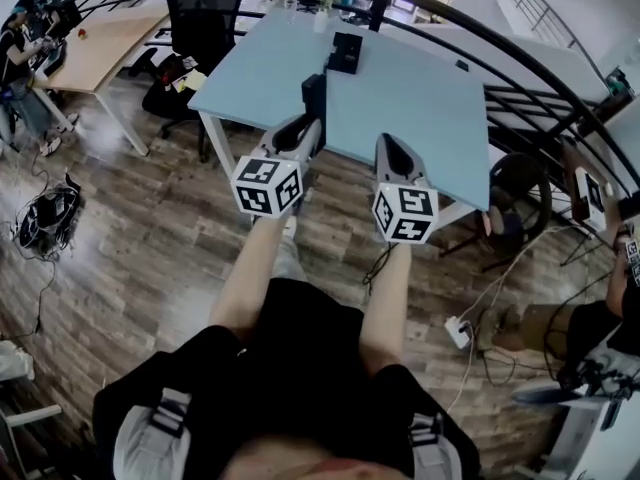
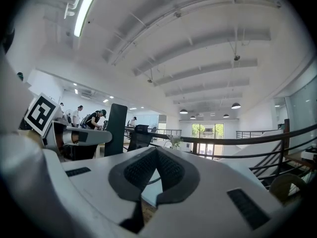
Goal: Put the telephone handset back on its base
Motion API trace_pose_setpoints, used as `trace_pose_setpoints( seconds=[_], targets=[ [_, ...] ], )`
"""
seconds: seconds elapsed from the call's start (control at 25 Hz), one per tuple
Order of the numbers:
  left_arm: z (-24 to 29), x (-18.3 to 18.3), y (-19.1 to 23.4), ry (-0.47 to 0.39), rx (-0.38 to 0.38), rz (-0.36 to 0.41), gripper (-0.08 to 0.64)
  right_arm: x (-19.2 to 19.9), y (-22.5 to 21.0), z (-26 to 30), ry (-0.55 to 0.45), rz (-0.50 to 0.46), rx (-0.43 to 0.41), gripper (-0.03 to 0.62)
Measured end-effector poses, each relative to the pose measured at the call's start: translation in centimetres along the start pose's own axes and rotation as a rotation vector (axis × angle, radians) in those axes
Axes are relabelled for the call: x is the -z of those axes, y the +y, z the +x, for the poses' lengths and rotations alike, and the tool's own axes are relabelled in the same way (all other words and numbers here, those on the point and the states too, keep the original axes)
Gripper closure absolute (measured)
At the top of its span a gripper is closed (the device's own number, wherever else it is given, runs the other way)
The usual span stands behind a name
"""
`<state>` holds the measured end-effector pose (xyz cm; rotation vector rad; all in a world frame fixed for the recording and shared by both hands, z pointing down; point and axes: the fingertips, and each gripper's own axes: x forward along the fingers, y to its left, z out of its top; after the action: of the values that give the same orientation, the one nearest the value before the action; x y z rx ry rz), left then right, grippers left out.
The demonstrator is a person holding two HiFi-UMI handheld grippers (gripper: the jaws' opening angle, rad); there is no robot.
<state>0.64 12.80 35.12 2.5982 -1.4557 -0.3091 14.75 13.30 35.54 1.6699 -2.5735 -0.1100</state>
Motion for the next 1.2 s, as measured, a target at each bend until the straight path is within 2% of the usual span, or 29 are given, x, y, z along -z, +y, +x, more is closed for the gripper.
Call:
trace_pose_setpoints(
  seconds=[0.32, 0.48, 0.72, 0.88, 1.04, 1.12, 1.2],
  targets=[
    [9.3, -0.8, 9.0, 0.001, 0.033, -0.035, 0.494, 0.5, -1.2, 13.4, -0.037, 0.033, -0.098, 0.598],
    [14.6, -1.5, 15.2, 0.036, 0.043, -0.038, 0.494, 1.3, -1.7, 22.8, -0.042, 0.095, -0.093, 0.598],
    [22.6, -2.5, 22.6, 0.075, 0.094, -0.034, 0.494, 1.3, -2.7, 34.7, -0.041, 0.134, -0.09, 0.598],
    [27.4, -1.4, 24.9, 0.111, 0.128, -0.063, 0.494, 2.9, -5.3, 38.2, 0.003, 0.145, -0.045, 0.598],
    [31.0, 1.7, 24.7, 0.17, 0.169, -0.122, 0.494, 5.1, -10.7, 37.7, 0.052, 0.213, 0.061, 0.598],
    [32.5, 3.1, 24.3, 0.195, 0.194, -0.152, 0.494, 5.4, -12.8, 37.4, 0.052, 0.206, 0.09, 0.598],
    [33.6, 4.1, 24.3, 0.212, 0.2, -0.171, 0.494, 5.8, -13.9, 37.6, 0.052, 0.182, 0.084, 0.598]
  ],
)
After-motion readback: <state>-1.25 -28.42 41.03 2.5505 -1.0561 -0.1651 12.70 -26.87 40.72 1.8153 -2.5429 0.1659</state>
